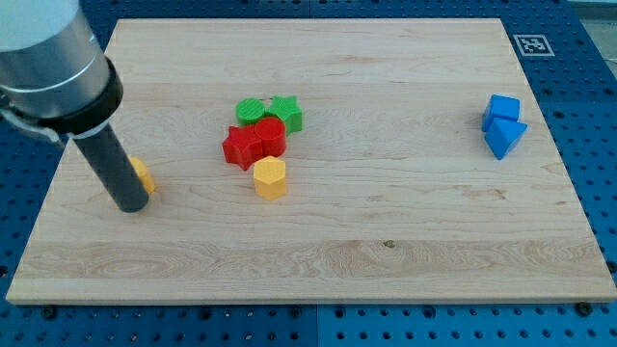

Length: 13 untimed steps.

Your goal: Slide the yellow hexagon closer to the yellow heart

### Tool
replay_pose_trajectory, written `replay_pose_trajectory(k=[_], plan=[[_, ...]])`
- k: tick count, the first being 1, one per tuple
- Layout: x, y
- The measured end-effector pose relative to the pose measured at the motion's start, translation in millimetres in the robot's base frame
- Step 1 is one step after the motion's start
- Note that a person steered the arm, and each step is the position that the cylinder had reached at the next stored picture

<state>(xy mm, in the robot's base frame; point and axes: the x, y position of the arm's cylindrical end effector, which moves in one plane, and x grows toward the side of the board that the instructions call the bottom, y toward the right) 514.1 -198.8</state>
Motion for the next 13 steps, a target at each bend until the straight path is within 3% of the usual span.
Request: replay_pose_trajectory(k=[2,3,4,5,7,8,9,10,13], plan=[[-64,-22],[-70,-26],[-29,-23],[26,9],[83,153],[82,234],[46,260],[18,241],[-8,195]])
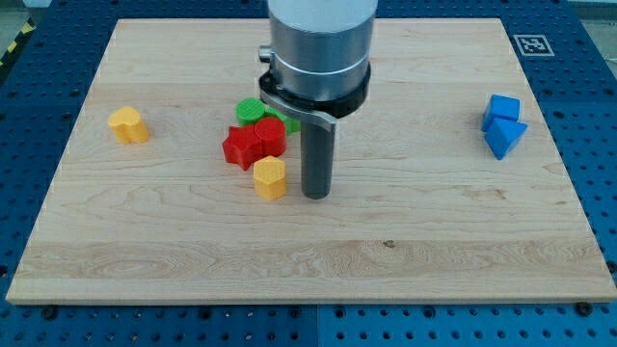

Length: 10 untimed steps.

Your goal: Slide the yellow hexagon closer to the yellow heart

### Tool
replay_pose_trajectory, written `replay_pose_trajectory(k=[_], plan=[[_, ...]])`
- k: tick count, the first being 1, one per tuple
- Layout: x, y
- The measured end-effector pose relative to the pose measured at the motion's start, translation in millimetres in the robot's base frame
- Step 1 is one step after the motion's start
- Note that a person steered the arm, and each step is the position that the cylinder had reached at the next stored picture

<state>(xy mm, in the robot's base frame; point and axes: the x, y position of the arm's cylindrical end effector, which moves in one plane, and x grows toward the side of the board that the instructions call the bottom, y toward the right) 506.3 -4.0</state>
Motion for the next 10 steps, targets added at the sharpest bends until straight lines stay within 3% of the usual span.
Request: replay_pose_trajectory(k=[5,10], plan=[[-32,-86],[-10,-105]])
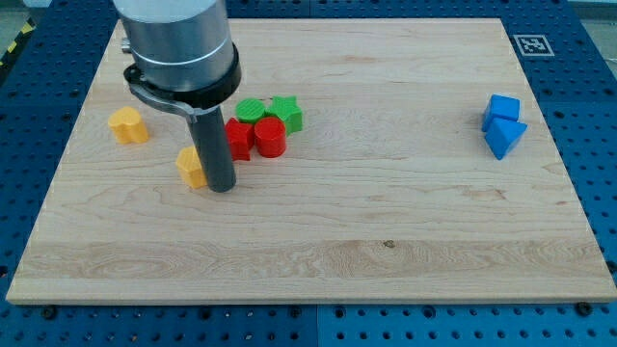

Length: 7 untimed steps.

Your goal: Slide the yellow hexagon closer to the yellow heart

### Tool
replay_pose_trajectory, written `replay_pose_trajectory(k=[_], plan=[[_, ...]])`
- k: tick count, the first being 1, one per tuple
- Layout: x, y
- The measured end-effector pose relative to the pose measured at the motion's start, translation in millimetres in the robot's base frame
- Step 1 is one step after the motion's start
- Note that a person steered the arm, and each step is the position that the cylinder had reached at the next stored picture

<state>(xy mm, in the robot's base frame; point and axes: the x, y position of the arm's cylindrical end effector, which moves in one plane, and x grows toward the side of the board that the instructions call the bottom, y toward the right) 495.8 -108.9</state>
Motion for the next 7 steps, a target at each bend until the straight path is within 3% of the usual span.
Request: replay_pose_trajectory(k=[7], plan=[[-22,-82]])
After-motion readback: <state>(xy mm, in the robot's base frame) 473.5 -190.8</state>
